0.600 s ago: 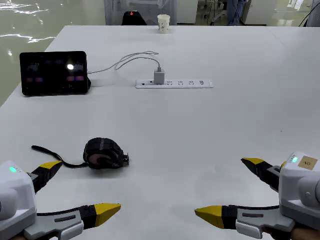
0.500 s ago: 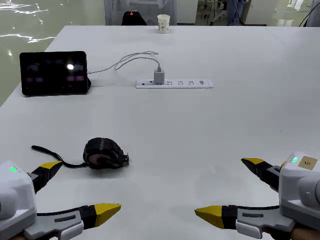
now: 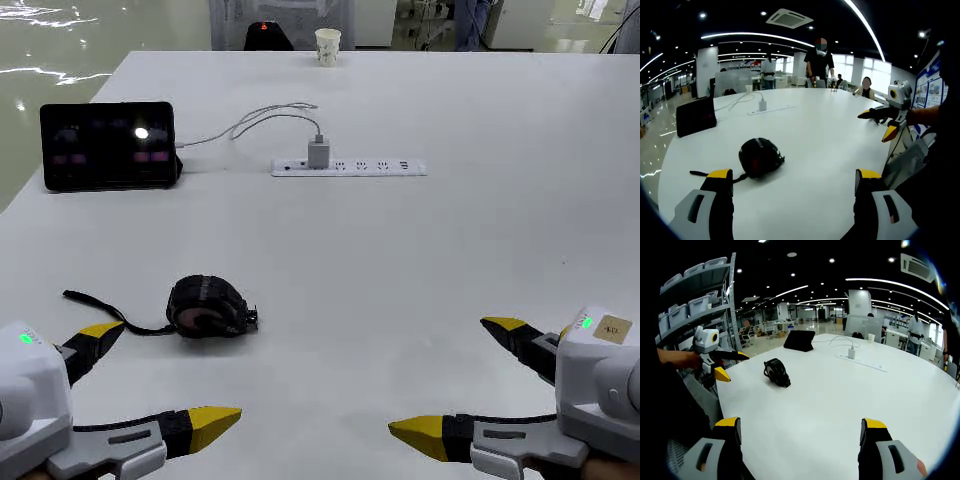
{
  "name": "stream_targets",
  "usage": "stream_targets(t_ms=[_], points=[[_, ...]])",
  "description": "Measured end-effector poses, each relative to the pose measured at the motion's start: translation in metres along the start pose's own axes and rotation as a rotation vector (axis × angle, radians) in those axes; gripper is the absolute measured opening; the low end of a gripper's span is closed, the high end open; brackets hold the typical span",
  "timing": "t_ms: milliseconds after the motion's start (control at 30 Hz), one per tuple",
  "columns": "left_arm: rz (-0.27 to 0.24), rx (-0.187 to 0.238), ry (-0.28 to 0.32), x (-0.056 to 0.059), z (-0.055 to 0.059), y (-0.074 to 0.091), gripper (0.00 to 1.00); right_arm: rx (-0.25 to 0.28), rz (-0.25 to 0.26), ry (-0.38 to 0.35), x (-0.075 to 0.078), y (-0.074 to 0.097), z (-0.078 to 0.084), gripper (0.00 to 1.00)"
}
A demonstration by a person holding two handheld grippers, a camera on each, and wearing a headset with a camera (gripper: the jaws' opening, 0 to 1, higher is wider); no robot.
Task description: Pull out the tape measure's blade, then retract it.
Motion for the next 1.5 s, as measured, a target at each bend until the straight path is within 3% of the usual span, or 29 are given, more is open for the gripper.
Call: stream_targets(t_ms=[1500], points=[[0.01,-0.014,-0.009,-0.0059,-0.003,-0.0026,0.99,-0.027,-0.041,0.012,0.0043,-0.0015,-0.0014,0.99]])
Point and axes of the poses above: the centre of the closed fingertips' face, and the gripper's own axes: y roughly backward along the fingers, x roughly to its right, z roughly out of its underside, the point moved 10 cm from there along y, roughly backward along the fingers, and after that the axes turned 10 degrees about y, right-handed, at the moved point
